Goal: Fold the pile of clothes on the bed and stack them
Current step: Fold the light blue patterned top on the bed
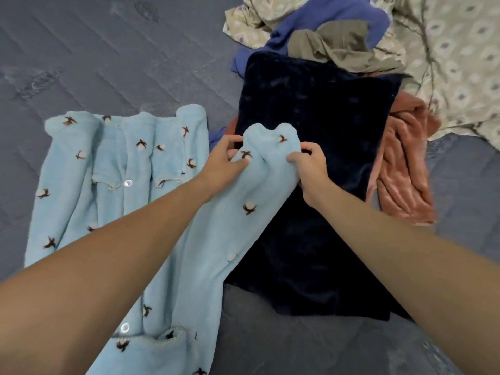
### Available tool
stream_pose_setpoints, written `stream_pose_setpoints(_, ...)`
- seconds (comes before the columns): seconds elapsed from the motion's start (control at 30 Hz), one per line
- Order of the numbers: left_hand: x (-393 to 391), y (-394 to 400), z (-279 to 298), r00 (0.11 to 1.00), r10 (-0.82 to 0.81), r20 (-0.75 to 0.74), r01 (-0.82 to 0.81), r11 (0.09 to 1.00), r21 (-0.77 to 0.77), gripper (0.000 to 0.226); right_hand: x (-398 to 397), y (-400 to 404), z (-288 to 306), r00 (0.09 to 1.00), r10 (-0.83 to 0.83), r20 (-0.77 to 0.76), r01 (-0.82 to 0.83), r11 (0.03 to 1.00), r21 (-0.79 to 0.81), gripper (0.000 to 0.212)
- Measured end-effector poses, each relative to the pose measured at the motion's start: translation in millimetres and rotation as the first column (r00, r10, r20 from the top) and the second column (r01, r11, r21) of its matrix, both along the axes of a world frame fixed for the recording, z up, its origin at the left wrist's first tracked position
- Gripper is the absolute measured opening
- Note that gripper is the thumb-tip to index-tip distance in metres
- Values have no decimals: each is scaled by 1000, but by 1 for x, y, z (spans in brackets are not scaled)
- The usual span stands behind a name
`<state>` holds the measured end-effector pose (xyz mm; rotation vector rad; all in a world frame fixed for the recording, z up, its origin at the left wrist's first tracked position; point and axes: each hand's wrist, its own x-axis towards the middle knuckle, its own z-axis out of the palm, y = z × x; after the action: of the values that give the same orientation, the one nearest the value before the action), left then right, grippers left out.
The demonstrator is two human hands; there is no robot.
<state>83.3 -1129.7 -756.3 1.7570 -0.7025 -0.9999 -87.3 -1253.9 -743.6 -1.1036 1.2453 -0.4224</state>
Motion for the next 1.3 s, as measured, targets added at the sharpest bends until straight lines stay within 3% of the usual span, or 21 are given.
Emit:
stream_pose_setpoints(0.13,-42,-25,4,990,-138,-38,138,990,-13,45,-59,2,-1,990,-119,77,120,993,-15,61)
stream_pose_setpoints(0.3,-104,-46,12,943,-316,-104,318,948,2,34,-140,21,-1,940,-305,151,314,948,-42,64)
stream_pose_setpoints(0.4,-144,-58,13,914,-401,-58,403,915,26,32,-190,39,1,900,-404,166,415,909,-35,66)
stream_pose_setpoints(0.67,-256,-82,16,814,-579,44,579,815,14,22,-308,63,-4,757,-644,114,653,752,-88,57)
stream_pose_setpoints(0.8,-307,-89,9,785,-618,51,617,786,37,23,-363,76,-8,751,-660,28,658,742,-131,55)
stream_pose_setpoints(0.97,-356,-94,-17,736,-647,201,638,761,114,17,-408,87,-31,814,-575,-86,552,811,-196,18)
stream_pose_setpoints(1.07,-362,-93,-29,726,-611,316,605,786,128,22,-412,78,-45,811,-560,-167,534,827,-176,18)
stream_pose_setpoints(1.13,-358,-89,-32,673,-602,430,611,780,136,34,-408,70,-52,796,-543,-268,500,839,-214,26)
stream_pose_setpoints(1.17,-356,-84,-33,594,-587,550,621,770,150,38,-405,68,-53,777,-520,-355,439,852,-286,31)
stream_pose_setpoints(1.23,-349,-69,-31,405,-490,772,627,764,156,38,-399,68,-51,660,-473,-584,151,845,-513,40)
stream_pose_setpoints(1.3,-341,-45,-28,316,-405,858,642,757,121,36,-386,74,-43,516,-466,-719,-224,736,-638,48)
